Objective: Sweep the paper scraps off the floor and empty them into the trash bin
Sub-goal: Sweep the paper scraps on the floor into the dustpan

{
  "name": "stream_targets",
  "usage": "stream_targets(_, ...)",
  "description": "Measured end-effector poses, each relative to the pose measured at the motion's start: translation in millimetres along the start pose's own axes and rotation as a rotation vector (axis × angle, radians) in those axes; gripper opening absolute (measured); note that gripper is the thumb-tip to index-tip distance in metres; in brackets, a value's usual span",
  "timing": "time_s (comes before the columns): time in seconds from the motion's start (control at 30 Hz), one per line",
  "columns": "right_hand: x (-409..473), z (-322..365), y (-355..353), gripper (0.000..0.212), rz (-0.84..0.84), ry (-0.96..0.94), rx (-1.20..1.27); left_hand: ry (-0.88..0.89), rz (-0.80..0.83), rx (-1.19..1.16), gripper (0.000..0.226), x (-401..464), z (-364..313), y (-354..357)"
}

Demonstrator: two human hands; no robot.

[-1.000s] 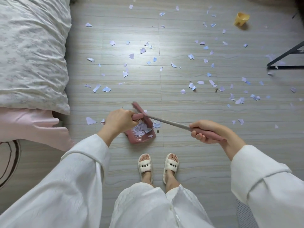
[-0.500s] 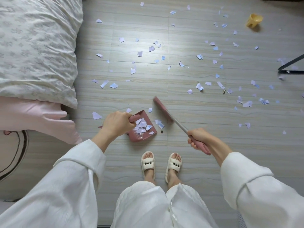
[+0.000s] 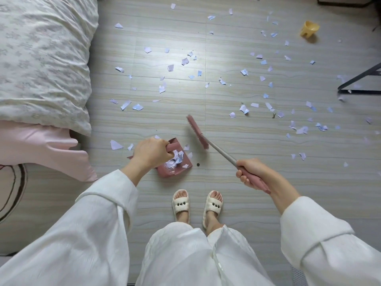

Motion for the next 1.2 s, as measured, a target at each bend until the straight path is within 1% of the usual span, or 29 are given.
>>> stream_targets(0.1, 5, -11, 11, 0.018, -0.072, -0.011, -0.001, 0.005, 0.037, -0.003, 0.019, -8, 4, -4)
stream_targets(0.2, 7, -24, 23, 0.019, -0.066, 0.021, 0.026, 0.029, 0.06, 0.024, 0.026, -15, 7, -5)
stream_targets(0.3, 3, -33, 33, 0.024, 0.048, 0.113, 0.128, 0.021, 0.051, 0.015, 0.027, -17, 11, -3)
stream_targets(0.4, -2, -29, 22, 0.03, 0.213, 0.202, 0.34, 0.009, 0.043, 0.003, 0.028, -12, 13, -4)
stream_targets(0.47, -6, -22, 10, 0.029, 0.245, 0.208, 0.394, 0.006, 0.049, -0.014, 0.029, -9, 13, -6)
stream_targets(0.57, -8, -13, 6, 0.024, 0.18, 0.141, 0.241, 0.014, 0.043, -0.022, 0.026, -7, 13, -7)
stream_targets(0.67, -7, -2, 15, 0.016, 0.077, 0.03, 0.099, 0.009, 0.033, -0.007, 0.029, -10, 16, -7)
stream_targets(0.8, 4, 13, 28, 0.013, -0.017, -0.054, 0.017, -0.059, -0.011, -0.022, 0.03, -19, 28, -7)
stream_targets(0.9, 18, 21, 37, 0.012, -0.038, -0.069, -0.022, -0.112, -0.037, -0.005, 0.02, -25, 39, -5)
stream_targets(0.97, 21, 18, 45, 0.012, -0.018, -0.061, -0.097, -0.129, -0.059, 0.012, 0.018, -29, 44, -3)
stream_targets(1.03, 20, 14, 53, 0.014, 0.056, -0.012, -0.143, -0.125, -0.073, 0.027, 0.018, -30, 46, -1)
stream_targets(1.13, 10, 19, 48, 0.024, 0.211, 0.105, -0.095, -0.148, -0.044, -0.005, 0.022, -24, 44, -1)
stream_targets(1.2, 1, 27, 36, 0.028, 0.257, 0.142, -0.073, -0.17, -0.011, -0.032, 0.027, -18, 41, -4)
Point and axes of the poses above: each hand's wrist, its own x-axis towards the middle knuckle, its own y-axis out of the palm, z = x × y, the point moved 1 cm from there along x, towards the middle knuckle, and after that the axes turned 9 degrees about -z, right-handed, at the moved point
